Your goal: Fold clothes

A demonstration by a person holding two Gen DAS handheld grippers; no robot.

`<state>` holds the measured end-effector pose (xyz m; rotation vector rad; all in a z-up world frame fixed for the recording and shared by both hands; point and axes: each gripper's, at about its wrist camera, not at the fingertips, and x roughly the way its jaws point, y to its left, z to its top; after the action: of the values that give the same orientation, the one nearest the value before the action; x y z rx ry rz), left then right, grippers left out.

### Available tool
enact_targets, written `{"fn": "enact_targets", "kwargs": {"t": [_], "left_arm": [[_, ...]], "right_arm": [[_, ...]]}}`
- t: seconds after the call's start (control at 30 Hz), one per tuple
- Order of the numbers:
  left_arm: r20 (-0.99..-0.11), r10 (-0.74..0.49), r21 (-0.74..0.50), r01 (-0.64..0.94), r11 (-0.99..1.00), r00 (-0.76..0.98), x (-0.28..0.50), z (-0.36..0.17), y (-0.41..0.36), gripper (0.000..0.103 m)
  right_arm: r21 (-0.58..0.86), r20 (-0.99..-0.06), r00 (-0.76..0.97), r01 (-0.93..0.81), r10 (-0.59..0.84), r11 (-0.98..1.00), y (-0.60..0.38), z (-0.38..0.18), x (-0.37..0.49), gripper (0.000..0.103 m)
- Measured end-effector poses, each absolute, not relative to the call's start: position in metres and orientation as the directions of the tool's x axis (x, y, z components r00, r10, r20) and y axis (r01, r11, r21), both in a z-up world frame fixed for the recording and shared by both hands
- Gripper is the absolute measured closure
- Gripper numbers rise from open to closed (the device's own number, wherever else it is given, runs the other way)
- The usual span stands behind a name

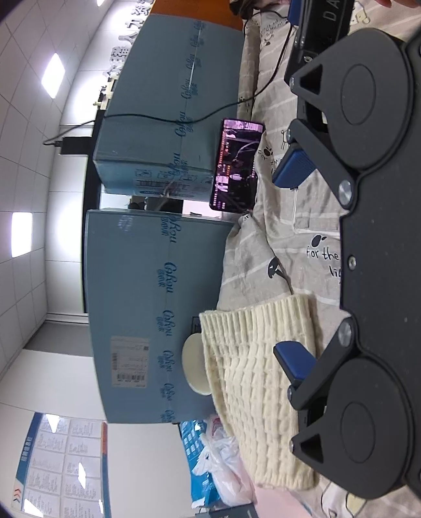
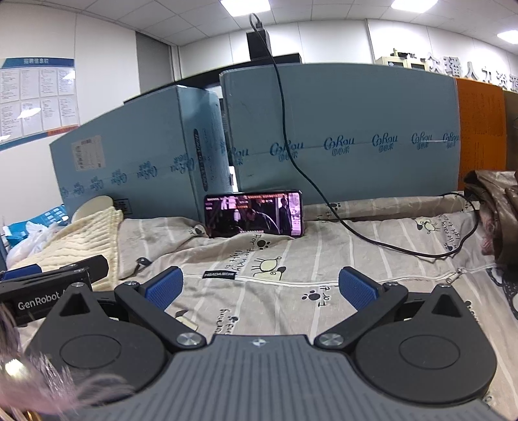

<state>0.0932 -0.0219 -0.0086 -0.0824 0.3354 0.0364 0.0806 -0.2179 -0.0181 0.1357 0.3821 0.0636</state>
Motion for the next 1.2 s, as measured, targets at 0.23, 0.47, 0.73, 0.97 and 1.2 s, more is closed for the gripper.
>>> {"fn": "enact_targets", "kwargs": {"t": [0.23,0.47,0.73,0.97,1.2], "left_arm": [[-0.376,-0.071,-0.115,0.030,0.993,0.924,0.113,-0.021,-0.029,0.000],[-0.411,-0.066,-0.095,0.029,0.995,0.909,0.120,-0.030,-0.032,0.000],[-0.408,-0.038,-0.047,0.020,0.999,0.912,0.118,-0.037,-0.036,0.000],[-0.414,-0.034,-0.047,0.016,0.999,0.910,0.120,-0.039,-0.036,0.000],[-0.415,-0.034,-0.055,0.013,0.998,0.909,0.121,-0.040,-0.034,0.000]], "right_arm": [[0.183,-0.391,0.917,-0.002,0.074,0.983,-0.230,-0.028,0.103,0.000],[0.186,-0.422,0.905,0.029,0.053,0.982,-0.235,-0.038,0.110,0.000],[0.168,-0.407,0.914,0.064,0.010,0.984,-0.238,-0.043,0.105,0.000],[0.156,-0.355,0.935,0.058,0.001,0.986,-0.236,-0.044,0.098,0.000],[0.152,-0.358,0.934,0.058,0.000,0.987,-0.236,-0.046,0.099,0.000]]}}
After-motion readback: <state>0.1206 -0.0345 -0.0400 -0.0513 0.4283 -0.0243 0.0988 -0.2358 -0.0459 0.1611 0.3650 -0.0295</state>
